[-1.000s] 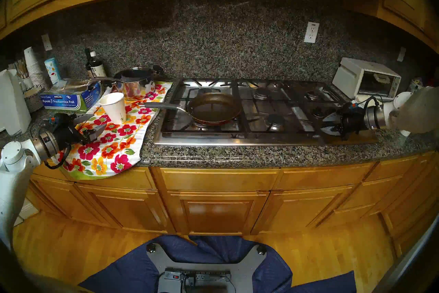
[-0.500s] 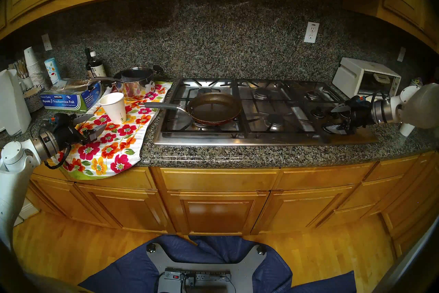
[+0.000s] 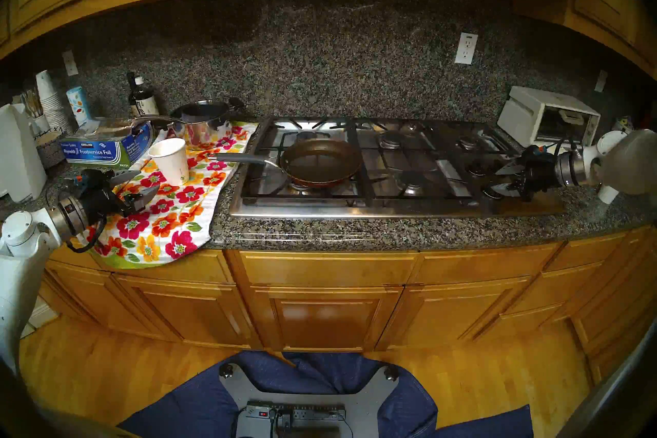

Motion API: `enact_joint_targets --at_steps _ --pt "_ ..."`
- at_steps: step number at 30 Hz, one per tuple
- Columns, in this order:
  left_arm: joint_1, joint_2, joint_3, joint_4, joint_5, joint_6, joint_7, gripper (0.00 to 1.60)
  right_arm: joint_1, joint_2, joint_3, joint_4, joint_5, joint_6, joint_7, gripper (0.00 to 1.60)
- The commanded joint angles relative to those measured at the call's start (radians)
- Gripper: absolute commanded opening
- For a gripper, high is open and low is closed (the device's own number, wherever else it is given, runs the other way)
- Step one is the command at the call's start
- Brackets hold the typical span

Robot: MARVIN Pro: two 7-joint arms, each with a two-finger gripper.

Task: Pick up the water cup, pour water into the pot, turn on the stove

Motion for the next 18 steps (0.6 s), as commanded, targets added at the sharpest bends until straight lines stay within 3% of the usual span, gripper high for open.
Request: enact_joint_targets --at_steps 1,10,12,16,18 --pt "-0.018 0.008 -0.025 -0.018 -0.010 -0.005 0.002 1.60 -0.045 -0.004 0.051 0.077 0.040 -0.001 0.023 0.00" --pt "-0.017 0.008 -0.026 -0.019 -0.010 -0.005 0.003 1.60 -0.095 -0.008 0.087 0.103 0.069 0.002 0.057 0.00" --pt "-0.017 0.008 -0.026 -0.019 -0.010 -0.005 0.003 1.60 -0.105 -0.009 0.094 0.113 0.075 0.005 0.068 0.47" --pt "-0.017 0.008 -0.026 -0.019 -0.010 -0.005 0.003 1.60 -0.112 -0.008 0.099 0.126 0.080 0.007 0.080 0.71" --pt "-0.017 0.008 -0.025 -0.019 -0.010 -0.005 0.002 1.60 -0.119 -0.007 0.104 0.139 0.084 0.009 0.089 1.12"
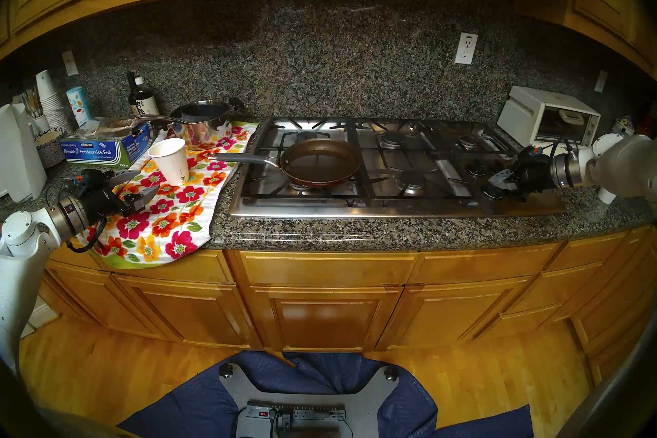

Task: Pick up the water cup, pour water into the pot, turn on the stove

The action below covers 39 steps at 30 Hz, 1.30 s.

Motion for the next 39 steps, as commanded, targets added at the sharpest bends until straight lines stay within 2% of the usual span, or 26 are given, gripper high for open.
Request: enact_joint_targets --at_steps 1,4,5,7,8,14,17,19,24,28,35,36,37,38,39 --pt "-0.017 0.008 -0.025 -0.019 -0.010 -0.005 0.002 1.60 -0.007 0.001 0.022 0.050 0.019 0.000 0.015 1.34" --pt "-0.018 0.008 -0.025 -0.018 -0.010 -0.005 0.002 1.60 -0.012 0.001 0.025 0.058 0.022 0.003 0.021 1.39" --pt "-0.018 0.008 -0.025 -0.018 -0.010 -0.005 0.002 1.60 -0.014 0.001 0.026 0.061 0.023 0.004 0.023 1.60" --pt "-0.018 0.008 -0.025 -0.018 -0.010 -0.005 0.002 1.60 -0.021 0.001 0.030 0.070 0.027 0.008 0.030 1.59" --pt "-0.018 0.008 -0.025 -0.018 -0.010 -0.005 0.002 1.60 -0.023 0.002 0.032 0.073 0.029 0.009 0.032 1.47" --pt "-0.018 0.008 -0.025 -0.018 -0.010 -0.005 0.002 1.60 -0.036 0.002 0.041 0.086 0.037 0.012 0.042 1.36" --pt "-0.018 0.008 -0.025 -0.019 -0.010 -0.005 0.002 1.60 -0.043 0.002 0.045 0.093 0.040 0.012 0.046 1.15" --pt "-0.017 0.008 -0.025 -0.019 -0.010 -0.005 0.002 1.60 -0.052 0.002 0.050 0.101 0.044 0.013 0.049 0.77" --pt "-0.017 0.008 -0.025 -0.019 -0.010 -0.005 0.002 1.60 -0.075 0.000 0.061 0.116 0.053 0.011 0.056 0.79" --pt "-0.017 0.008 -0.025 -0.019 -0.010 -0.005 0.002 1.60 -0.094 0.000 0.069 0.122 0.060 0.009 0.060 0.70" --pt "-0.017 0.008 -0.026 -0.019 -0.010 -0.005 0.003 1.60 -0.111 0.001 0.077 0.131 0.066 0.002 0.076 0.69" --pt "-0.017 0.008 -0.026 -0.019 -0.010 -0.005 0.003 1.60 -0.113 0.001 0.079 0.133 0.067 -0.001 0.080 0.58" --pt "-0.017 0.008 -0.026 -0.019 -0.010 -0.005 0.003 1.60 -0.117 0.002 0.082 0.137 0.068 -0.007 0.087 0.11" --pt "-0.017 0.008 -0.026 -0.019 -0.010 -0.005 0.003 1.60 -0.119 0.002 0.082 0.140 0.069 -0.010 0.089 0.00" --pt "-0.017 0.008 -0.026 -0.019 -0.010 -0.005 0.003 1.60 -0.122 0.002 0.083 0.144 0.070 -0.014 0.093 0.00"
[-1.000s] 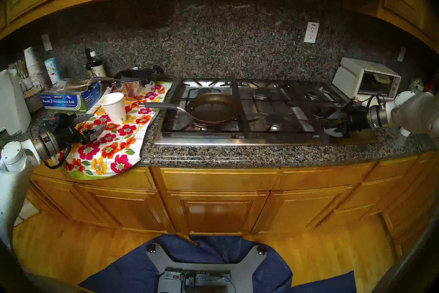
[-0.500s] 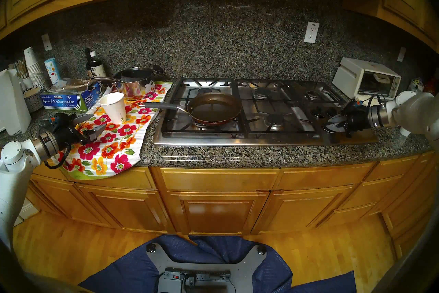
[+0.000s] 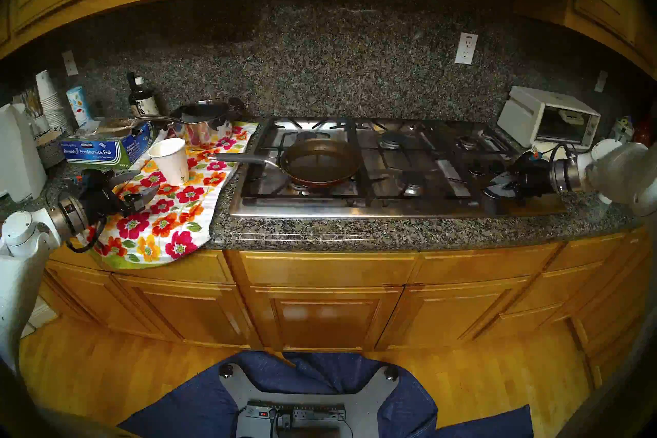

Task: Pick up the water cup, pour water into the pot, turn on the stove

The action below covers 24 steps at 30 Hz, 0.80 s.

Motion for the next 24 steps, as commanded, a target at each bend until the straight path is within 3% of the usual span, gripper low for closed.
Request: enact_joint_targets --at_steps 1,16,24 --pt "-0.017 0.008 -0.025 -0.019 -0.010 -0.005 0.003 1.60 -0.006 0.003 0.015 0.030 0.009 -0.019 0.026 0.00" --pt "-0.017 0.008 -0.025 -0.019 -0.010 -0.005 0.002 1.60 -0.017 0.010 0.019 0.065 0.005 -0.080 0.077 0.00" --pt "-0.018 0.008 -0.025 -0.018 -0.010 -0.005 0.002 1.60 -0.012 0.009 0.012 0.067 -0.026 -0.165 0.100 0.00"
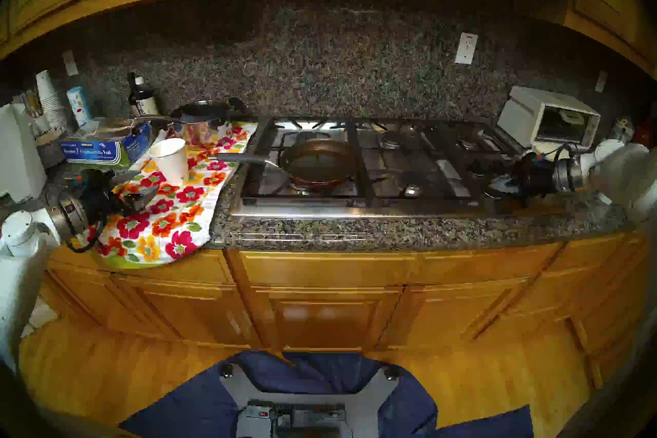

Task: Pick up the water cup, pour water into the pot, turn on the stove

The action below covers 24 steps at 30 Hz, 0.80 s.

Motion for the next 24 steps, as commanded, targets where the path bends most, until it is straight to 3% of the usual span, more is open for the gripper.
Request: enact_joint_targets --at_steps 1,19,20,24 --pt "-0.018 0.008 -0.025 -0.018 -0.010 -0.005 0.002 1.60 0.030 0.006 -0.006 0.009 -0.034 -0.081 0.077 0.00" --pt "-0.018 0.008 -0.025 -0.018 -0.010 -0.005 0.002 1.60 0.068 0.021 -0.058 -0.075 -0.155 -0.183 -0.037 0.00" --pt "-0.018 0.008 -0.025 -0.018 -0.010 -0.005 0.002 1.60 0.077 0.020 -0.073 -0.089 -0.177 -0.194 -0.076 0.00" --pt "-0.018 0.008 -0.024 -0.018 -0.010 -0.005 0.002 1.60 0.087 0.023 -0.087 -0.080 -0.198 -0.220 -0.077 0.00"
